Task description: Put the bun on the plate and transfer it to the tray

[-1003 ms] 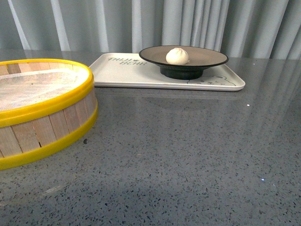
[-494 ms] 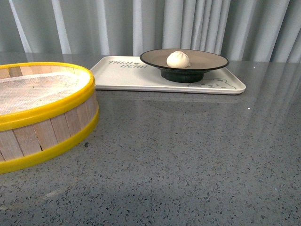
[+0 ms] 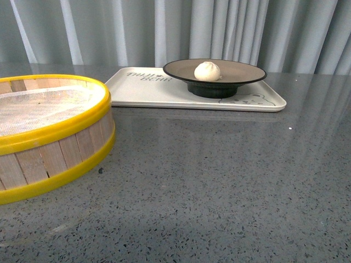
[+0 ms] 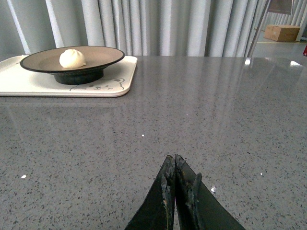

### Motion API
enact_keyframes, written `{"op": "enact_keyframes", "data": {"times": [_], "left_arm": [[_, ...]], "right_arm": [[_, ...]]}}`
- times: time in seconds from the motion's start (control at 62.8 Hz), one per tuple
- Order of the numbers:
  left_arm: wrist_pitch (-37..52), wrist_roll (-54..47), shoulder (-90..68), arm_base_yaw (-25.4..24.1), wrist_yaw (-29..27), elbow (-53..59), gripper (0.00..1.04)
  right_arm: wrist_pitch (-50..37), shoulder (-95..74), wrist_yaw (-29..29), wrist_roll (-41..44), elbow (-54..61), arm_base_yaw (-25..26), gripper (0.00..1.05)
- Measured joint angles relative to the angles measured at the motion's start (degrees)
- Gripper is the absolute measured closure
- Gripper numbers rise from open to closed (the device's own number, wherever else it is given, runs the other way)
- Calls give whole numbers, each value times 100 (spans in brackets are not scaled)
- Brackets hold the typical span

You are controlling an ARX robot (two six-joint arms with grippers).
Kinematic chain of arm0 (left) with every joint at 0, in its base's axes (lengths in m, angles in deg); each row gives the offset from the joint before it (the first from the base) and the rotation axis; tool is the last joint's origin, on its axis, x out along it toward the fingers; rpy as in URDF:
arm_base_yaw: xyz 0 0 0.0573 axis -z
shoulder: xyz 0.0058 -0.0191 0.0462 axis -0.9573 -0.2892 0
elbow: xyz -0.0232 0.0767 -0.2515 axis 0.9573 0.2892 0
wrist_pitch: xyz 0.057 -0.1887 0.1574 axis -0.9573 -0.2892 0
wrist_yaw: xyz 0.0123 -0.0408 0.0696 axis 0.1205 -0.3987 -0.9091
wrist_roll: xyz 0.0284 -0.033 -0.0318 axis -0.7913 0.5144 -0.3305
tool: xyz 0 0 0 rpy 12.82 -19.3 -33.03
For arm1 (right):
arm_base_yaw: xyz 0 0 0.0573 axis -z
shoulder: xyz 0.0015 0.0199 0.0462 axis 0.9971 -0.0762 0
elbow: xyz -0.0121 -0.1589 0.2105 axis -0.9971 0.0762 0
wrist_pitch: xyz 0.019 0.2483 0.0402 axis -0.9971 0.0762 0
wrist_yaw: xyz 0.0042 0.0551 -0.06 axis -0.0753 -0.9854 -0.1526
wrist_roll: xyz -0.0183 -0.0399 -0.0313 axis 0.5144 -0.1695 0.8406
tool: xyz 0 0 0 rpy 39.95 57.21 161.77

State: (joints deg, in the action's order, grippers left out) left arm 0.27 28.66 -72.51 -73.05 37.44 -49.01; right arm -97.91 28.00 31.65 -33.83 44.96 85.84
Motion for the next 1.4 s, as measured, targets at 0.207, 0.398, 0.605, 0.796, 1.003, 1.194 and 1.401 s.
{"op": "enact_keyframes", "data": {"times": [0.207, 0.398, 0.605, 0.796, 1.003, 1.194, 1.401], "left_arm": [[0, 0, 2, 0, 2, 0, 7], [0, 0, 2, 0, 4, 0, 7], [0, 0, 2, 0, 2, 0, 7], [0, 0, 2, 0, 2, 0, 7], [0, 0, 0, 0, 2, 0, 7], [0, 0, 0, 0, 2, 0, 7], [0, 0, 2, 0, 4, 0, 7]], "right_arm": [[310, 437, 2, 0, 122, 0, 103], [400, 761, 2, 2, 304, -4, 103], [748, 1130, 2, 2, 304, -4, 103], [1034, 1414, 2, 0, 304, -4, 103], [2090, 2304, 2, 2, 299, -4, 103], [2122, 2461, 2, 2, 299, -4, 103], [2124, 2461, 2, 9, 299, -4, 82]]}}
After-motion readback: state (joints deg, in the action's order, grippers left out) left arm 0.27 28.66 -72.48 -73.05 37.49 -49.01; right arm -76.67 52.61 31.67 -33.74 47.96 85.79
